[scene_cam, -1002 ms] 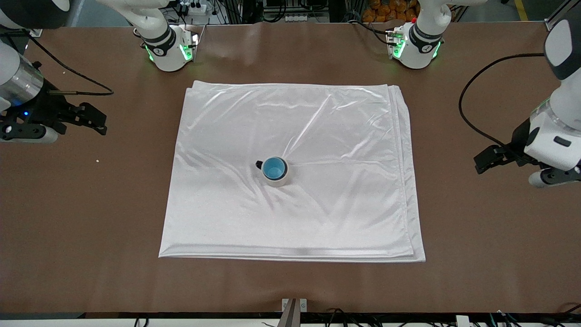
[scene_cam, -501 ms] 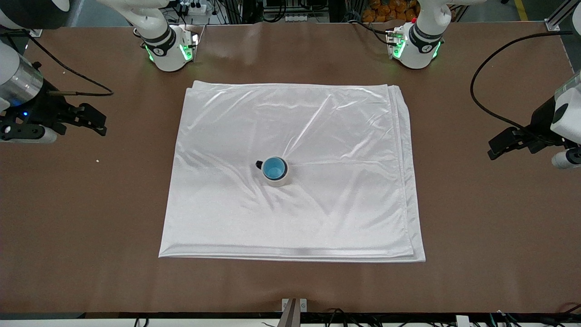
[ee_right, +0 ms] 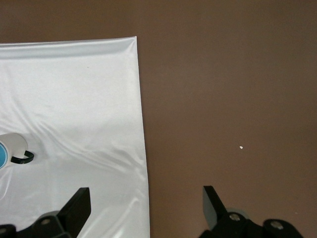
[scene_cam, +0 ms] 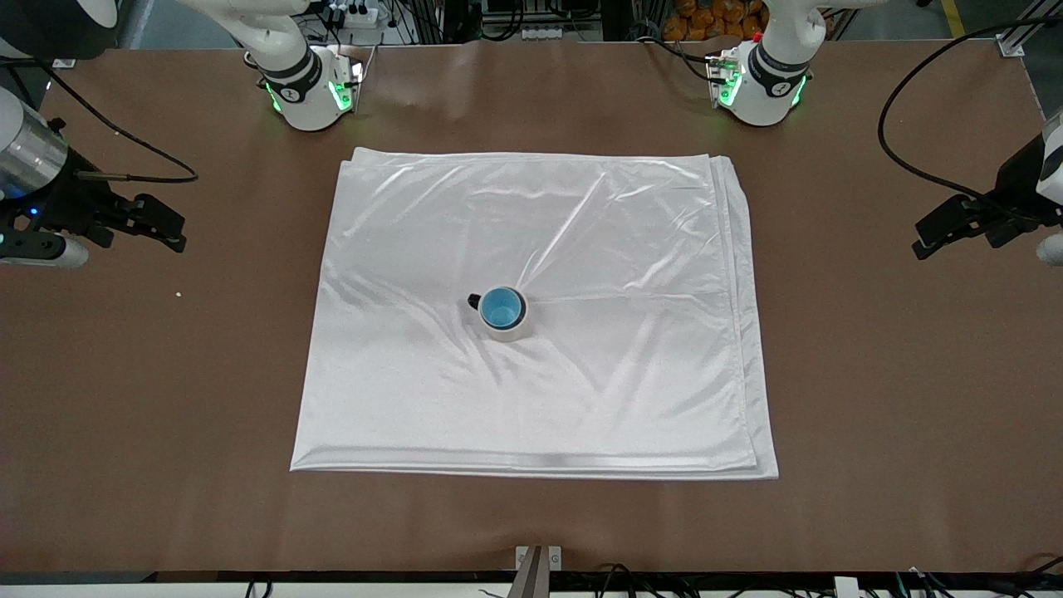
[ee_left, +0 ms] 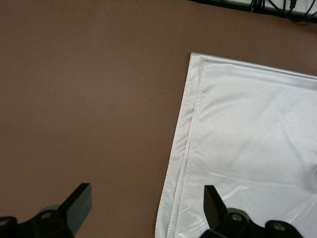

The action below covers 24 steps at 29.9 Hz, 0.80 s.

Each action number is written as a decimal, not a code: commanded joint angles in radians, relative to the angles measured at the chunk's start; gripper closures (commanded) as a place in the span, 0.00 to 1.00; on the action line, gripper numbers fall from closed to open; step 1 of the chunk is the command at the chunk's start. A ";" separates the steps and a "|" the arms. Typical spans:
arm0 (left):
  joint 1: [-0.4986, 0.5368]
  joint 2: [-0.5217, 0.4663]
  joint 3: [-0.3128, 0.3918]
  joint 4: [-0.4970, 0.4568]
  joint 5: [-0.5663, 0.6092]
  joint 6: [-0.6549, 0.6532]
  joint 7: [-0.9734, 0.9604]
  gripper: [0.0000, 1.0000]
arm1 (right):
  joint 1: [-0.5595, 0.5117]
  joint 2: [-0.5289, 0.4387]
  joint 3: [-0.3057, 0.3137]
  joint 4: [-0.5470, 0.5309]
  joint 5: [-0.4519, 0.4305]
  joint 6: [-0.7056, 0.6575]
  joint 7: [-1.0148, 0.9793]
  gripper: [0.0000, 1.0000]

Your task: Place blue cup into white mug on cloth

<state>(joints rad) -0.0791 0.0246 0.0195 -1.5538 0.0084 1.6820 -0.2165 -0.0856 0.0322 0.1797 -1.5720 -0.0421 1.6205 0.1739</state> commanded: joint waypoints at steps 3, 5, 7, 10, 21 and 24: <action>0.042 -0.034 -0.024 -0.038 -0.019 0.013 0.023 0.00 | -0.014 -0.018 0.003 -0.025 0.019 0.019 0.018 0.00; 0.050 -0.035 -0.029 -0.038 -0.019 0.012 0.025 0.00 | -0.014 -0.018 0.003 -0.025 0.019 0.021 0.018 0.00; 0.050 -0.038 -0.029 -0.038 -0.018 0.010 0.025 0.00 | -0.016 -0.017 0.003 -0.025 0.019 0.021 0.016 0.00; 0.050 -0.048 -0.029 -0.042 -0.019 0.007 0.025 0.00 | -0.029 -0.017 0.004 -0.025 0.019 0.021 0.016 0.00; 0.048 -0.040 -0.030 -0.034 -0.021 0.008 0.104 0.00 | -0.040 -0.020 0.003 -0.023 0.019 0.026 0.016 0.00; 0.048 -0.040 -0.030 -0.034 -0.025 0.010 0.114 0.00 | -0.054 -0.021 0.004 -0.022 0.019 0.026 0.015 0.00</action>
<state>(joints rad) -0.0471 0.0033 0.0006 -1.5649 0.0083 1.6828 -0.1521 -0.1121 0.0322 0.1758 -1.5797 -0.0420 1.6383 0.1802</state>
